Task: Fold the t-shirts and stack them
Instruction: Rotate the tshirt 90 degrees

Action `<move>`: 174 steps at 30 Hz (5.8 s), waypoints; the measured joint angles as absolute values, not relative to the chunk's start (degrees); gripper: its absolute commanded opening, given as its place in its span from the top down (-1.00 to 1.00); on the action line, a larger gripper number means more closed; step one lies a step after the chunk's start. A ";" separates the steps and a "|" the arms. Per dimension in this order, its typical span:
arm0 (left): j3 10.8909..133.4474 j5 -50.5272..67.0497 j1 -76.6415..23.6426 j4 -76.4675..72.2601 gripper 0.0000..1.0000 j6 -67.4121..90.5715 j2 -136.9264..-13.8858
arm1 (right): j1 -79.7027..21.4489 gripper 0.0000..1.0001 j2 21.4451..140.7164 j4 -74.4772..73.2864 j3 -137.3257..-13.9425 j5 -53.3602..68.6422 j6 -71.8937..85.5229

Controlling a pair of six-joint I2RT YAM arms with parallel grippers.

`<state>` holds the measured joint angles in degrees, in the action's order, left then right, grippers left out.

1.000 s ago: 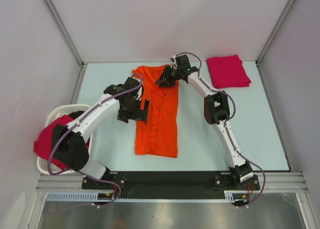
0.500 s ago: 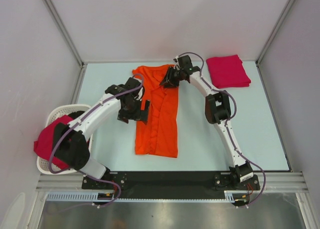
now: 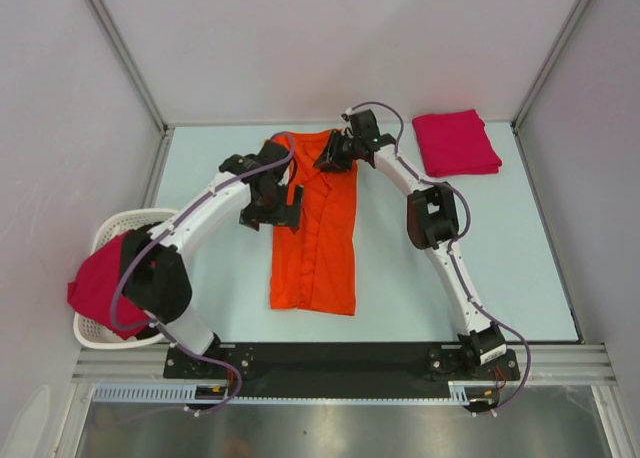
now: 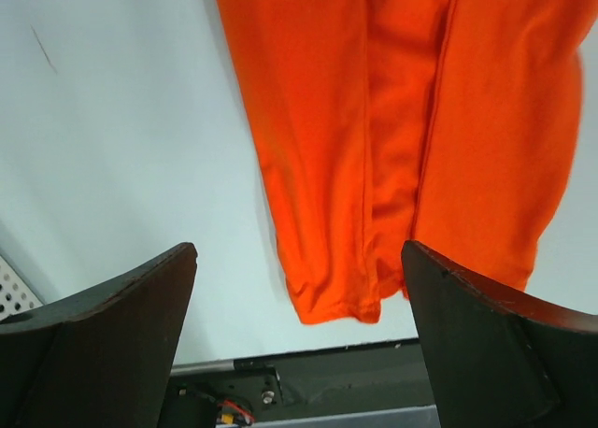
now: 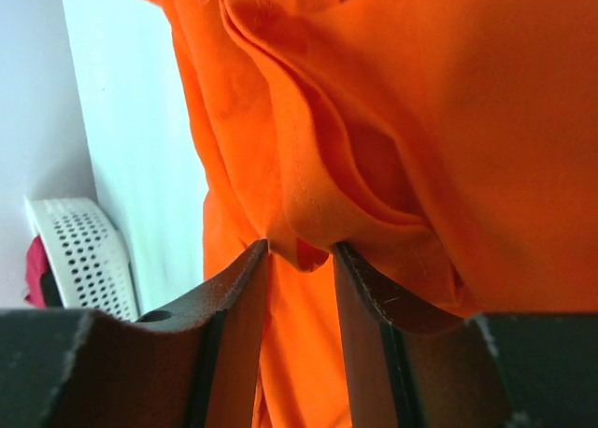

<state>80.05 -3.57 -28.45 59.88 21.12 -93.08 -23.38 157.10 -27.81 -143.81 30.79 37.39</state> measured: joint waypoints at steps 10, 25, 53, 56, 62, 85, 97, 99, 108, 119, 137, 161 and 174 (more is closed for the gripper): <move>105.95 -6.66 -23.46 61.10 -0.99 20.99 -107.24 | -23.03 0.20 156.81 -27.59 -144.14 22.13 31.03; 137.64 11.81 -10.22 56.55 -0.94 25.36 -141.12 | -22.02 0.29 148.40 -29.91 -144.22 16.69 24.97; 136.88 24.27 -7.01 49.47 -0.31 31.68 -148.46 | -22.44 0.33 146.56 -37.23 -137.69 17.87 21.74; 136.79 24.27 -7.09 49.36 0.00 31.68 -148.75 | -22.44 0.33 146.56 -37.65 -137.69 17.98 21.74; 136.59 24.64 -7.51 49.25 0.69 31.62 -150.23 | -22.57 0.34 146.56 -38.02 -137.69 18.31 21.74; 136.46 23.83 -5.43 50.41 0.99 31.40 -150.52 | -23.29 0.53 146.56 -40.47 -137.69 18.68 20.05; 137.03 23.79 -2.33 50.43 -0.95 29.82 -148.81 | -23.20 0.53 146.56 -40.49 -137.69 18.79 19.84; 136.79 24.40 -2.22 50.17 -0.99 29.56 -148.33 | -23.11 0.51 146.56 -40.47 -137.69 19.11 19.84; 136.73 27.27 -2.22 48.90 -0.99 29.54 -142.02 | -22.68 -0.05 146.74 -38.52 -138.19 23.92 22.61; 135.15 22.65 -4.10 49.71 -0.99 26.87 -128.55 | -22.90 -0.11 155.81 -26.00 -146.39 33.91 37.30; 135.68 16.25 -7.27 53.25 -0.99 25.80 -138.10 | -25.47 -0.06 161.71 -17.08 -147.50 35.14 48.12; 133.88 18.92 -7.94 51.55 -0.99 25.82 -133.25 | -26.24 1.00 161.34 -16.34 -146.58 30.65 46.81; 133.21 19.75 -7.94 51.51 -0.99 25.85 -133.25 | -22.94 1.00 156.00 -16.32 -143.13 29.76 44.05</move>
<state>133.21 19.75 -7.94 51.51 25.85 -133.25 -22.94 156.00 -16.32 -143.13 29.76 44.05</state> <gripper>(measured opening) 0.996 0.010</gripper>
